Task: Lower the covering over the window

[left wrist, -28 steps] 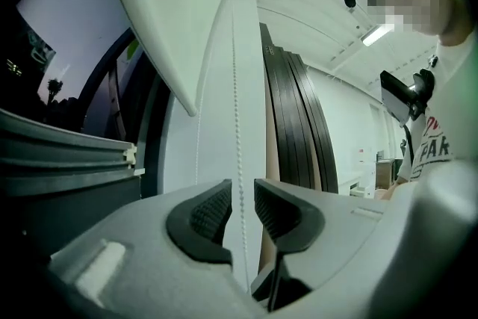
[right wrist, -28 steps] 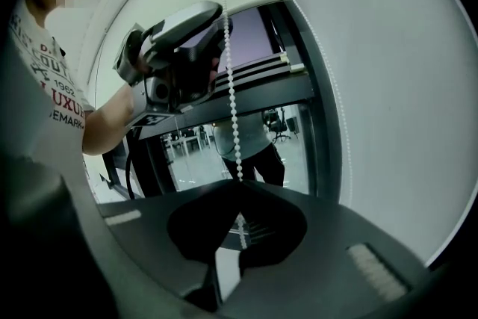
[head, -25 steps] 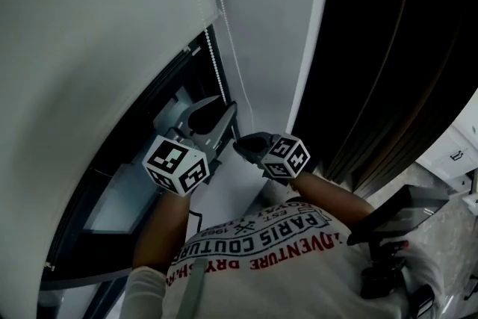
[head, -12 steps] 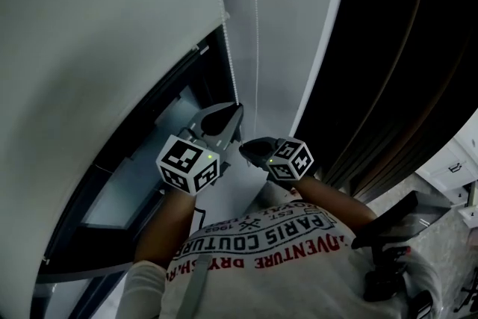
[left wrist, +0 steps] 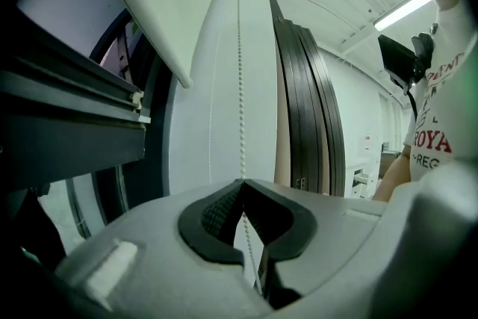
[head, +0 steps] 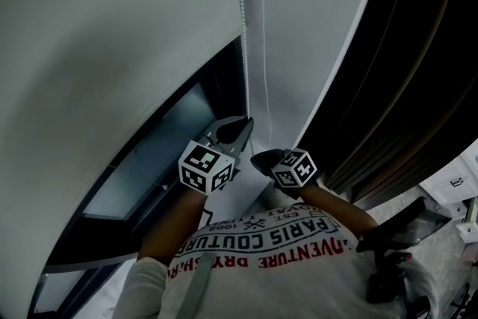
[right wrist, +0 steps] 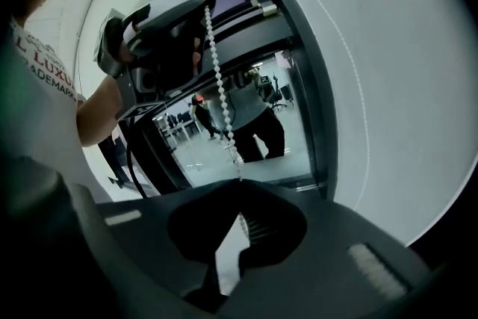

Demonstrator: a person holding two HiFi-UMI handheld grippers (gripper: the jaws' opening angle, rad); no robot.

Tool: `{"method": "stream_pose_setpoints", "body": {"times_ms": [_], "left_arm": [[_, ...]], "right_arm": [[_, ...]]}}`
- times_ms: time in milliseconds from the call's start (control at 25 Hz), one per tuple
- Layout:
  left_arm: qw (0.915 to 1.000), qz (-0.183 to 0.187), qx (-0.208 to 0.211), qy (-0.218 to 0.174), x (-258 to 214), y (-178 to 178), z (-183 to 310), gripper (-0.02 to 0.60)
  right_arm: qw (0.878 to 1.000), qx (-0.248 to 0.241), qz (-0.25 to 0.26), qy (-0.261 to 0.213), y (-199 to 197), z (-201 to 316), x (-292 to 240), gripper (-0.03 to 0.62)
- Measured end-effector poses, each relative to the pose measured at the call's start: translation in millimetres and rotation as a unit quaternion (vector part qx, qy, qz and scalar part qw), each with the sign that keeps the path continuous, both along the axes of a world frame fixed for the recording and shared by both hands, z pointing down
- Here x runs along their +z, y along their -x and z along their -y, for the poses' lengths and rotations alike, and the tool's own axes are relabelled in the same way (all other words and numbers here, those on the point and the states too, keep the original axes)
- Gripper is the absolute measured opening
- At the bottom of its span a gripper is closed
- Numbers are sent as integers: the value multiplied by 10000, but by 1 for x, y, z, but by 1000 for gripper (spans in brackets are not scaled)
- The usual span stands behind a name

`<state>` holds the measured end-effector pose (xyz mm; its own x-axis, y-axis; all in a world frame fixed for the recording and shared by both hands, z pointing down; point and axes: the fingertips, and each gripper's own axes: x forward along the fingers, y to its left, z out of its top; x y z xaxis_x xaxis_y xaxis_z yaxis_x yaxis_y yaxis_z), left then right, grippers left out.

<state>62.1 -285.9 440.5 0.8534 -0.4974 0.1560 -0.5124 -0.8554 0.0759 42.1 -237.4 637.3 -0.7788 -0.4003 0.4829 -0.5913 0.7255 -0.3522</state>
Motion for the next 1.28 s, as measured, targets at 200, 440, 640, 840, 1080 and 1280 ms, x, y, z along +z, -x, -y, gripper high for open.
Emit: {"method": "stream_pose_setpoints", "body": {"times_ms": [200,440,640,840,1080,1280], "left_arm": [[9998,131,-56,140,19,6,2,9],[9986,435,34,302,57,14,-1,8],[9975,481,19,524,84,28,-3,8],[9973,476,11,566,89,33,1,8],[9971,484,96,573,80,19,1,8],[9969,508,81,593,80,14,-3,8]], "right_arm": [[9996,11,-197,211,4,-6,16,3],[9973,-528,-390,329,11,-21,33,30],[9990,-455,-25,-8,4,2,-32,136],[9910,-119,377,-1283,-4,36,-153,128],[9663,-206,831,-2428,11,51,-261,107],[9639,30,812,-2536,12,58,-271,8]]}}
